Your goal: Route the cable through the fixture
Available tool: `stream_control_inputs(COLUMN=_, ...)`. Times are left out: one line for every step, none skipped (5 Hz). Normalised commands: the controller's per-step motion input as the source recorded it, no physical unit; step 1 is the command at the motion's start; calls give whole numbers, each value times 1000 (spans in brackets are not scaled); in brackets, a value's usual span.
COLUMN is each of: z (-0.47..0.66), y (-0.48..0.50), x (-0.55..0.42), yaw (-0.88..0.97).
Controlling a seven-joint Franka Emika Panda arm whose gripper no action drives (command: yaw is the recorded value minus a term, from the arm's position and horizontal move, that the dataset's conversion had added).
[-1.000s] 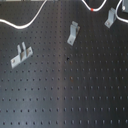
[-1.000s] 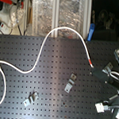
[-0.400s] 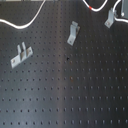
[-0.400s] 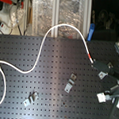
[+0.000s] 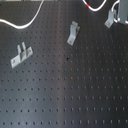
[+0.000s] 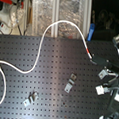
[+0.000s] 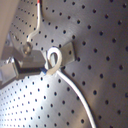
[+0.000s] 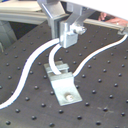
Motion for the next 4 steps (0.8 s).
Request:
stream_control_inputs(z=129, y=-92, x=-248, yaw=23)
stream_control_inputs(z=17, y=0, x=0, yaw=0)
stream_control_inputs(z=118, y=217, x=-656, yaw=49)
stream_control_inputs(z=1, y=347, x=-792, yaw=114)
